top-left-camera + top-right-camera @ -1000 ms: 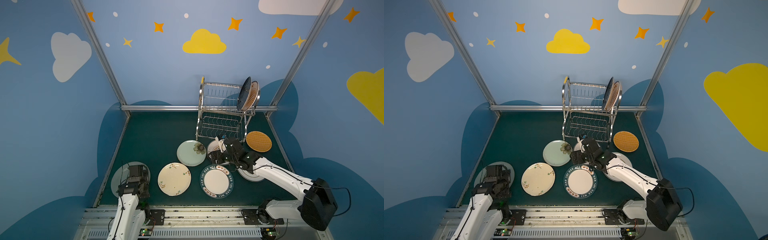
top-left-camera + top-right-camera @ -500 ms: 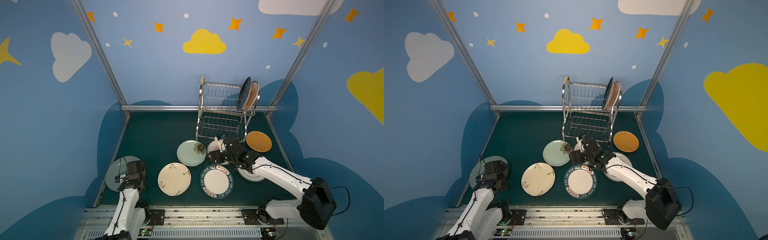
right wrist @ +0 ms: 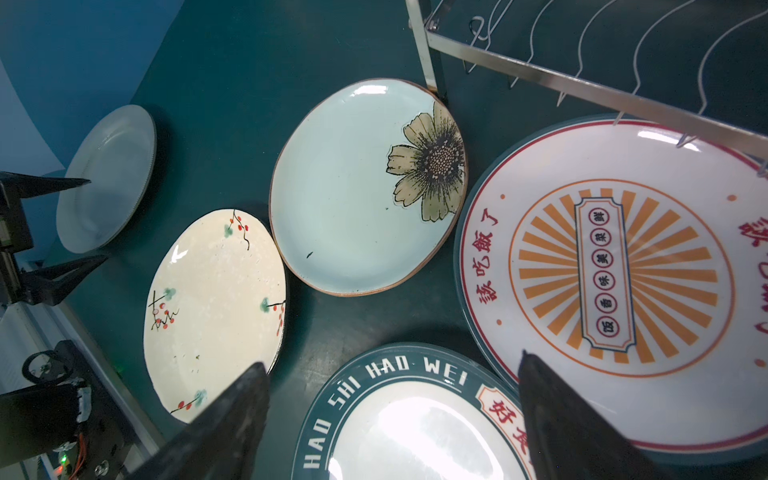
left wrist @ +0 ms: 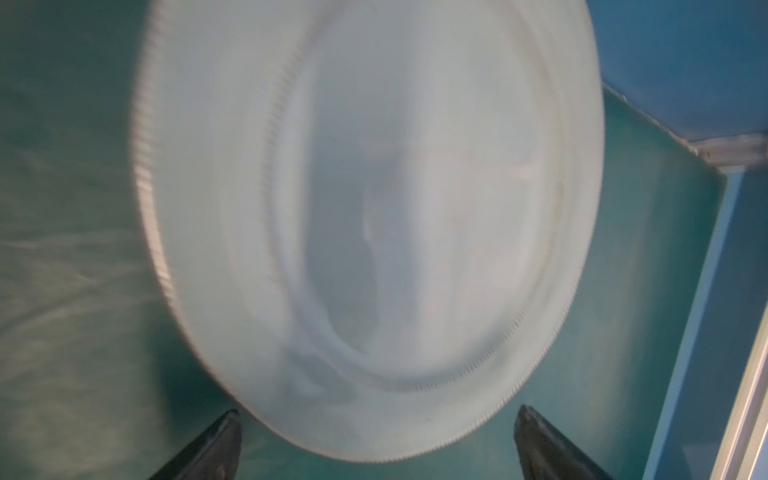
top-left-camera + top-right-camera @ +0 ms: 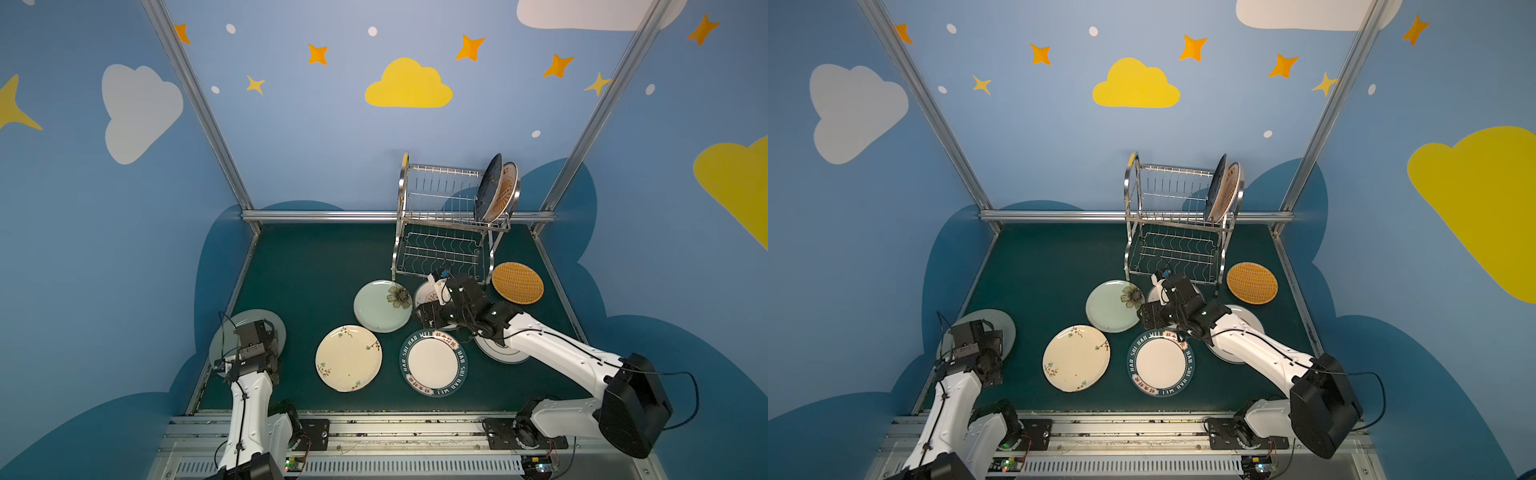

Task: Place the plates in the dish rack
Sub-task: 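Grasp the pale grey-white plate rim with the left gripper and tilt it up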

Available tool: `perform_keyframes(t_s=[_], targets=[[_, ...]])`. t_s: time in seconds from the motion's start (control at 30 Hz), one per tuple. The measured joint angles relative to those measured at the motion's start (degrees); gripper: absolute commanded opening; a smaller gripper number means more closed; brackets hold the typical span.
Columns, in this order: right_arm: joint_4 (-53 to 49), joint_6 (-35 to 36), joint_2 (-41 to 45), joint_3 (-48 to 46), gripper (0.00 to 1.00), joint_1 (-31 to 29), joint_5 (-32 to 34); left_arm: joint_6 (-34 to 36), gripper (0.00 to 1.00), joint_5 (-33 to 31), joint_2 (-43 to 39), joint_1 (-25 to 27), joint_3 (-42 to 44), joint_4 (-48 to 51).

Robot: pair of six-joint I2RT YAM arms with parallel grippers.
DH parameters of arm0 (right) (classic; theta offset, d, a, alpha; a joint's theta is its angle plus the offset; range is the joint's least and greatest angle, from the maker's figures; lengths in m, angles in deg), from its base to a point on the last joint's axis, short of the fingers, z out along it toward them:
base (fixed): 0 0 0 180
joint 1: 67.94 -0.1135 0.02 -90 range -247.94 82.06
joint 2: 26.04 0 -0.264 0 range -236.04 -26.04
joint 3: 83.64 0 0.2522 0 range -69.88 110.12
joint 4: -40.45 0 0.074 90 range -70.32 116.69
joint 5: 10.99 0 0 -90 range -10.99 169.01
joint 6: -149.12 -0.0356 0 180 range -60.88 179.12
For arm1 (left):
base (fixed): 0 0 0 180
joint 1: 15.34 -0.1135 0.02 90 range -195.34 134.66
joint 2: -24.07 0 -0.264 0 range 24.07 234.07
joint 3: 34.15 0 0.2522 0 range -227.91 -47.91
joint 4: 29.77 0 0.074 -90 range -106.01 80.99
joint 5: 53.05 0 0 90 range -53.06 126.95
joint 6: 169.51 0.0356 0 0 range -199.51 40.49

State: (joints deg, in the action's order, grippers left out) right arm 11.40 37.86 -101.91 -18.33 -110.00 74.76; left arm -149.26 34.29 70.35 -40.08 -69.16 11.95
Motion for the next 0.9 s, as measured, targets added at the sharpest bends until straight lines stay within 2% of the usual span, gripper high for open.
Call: perform_keyframes(t_s=[0.23,0.37,0.5,0.63,0.9], targets=[[0.0,0.0,-0.1,0.1,0.91,0.0,-0.4,7.7,1.00,6.3,1.3,-15.1,0.1,0.0],[-0.1,-0.4,-0.2,0.3,0.91,0.0,-0.9,10.1,1.00,11.3,1.9,-21.4,2.0,-4.5],[-0.2,-0.5,-0.5,0.9,0.91,0.0,-1.3,10.9,0.98,15.5,2.4,-24.5,3.6,-10.3],[-0.2,-0.6,-0.6,0.9,0.91,0.0,-1.7,10.4,0.92,18.0,4.2,-25.7,5.2,-16.4],[-0.4,-0.6,-0.7,0.9,0.91,0.0,-2.3,9.3,0.72,21.8,9.2,-25.9,8.2,-29.0]])
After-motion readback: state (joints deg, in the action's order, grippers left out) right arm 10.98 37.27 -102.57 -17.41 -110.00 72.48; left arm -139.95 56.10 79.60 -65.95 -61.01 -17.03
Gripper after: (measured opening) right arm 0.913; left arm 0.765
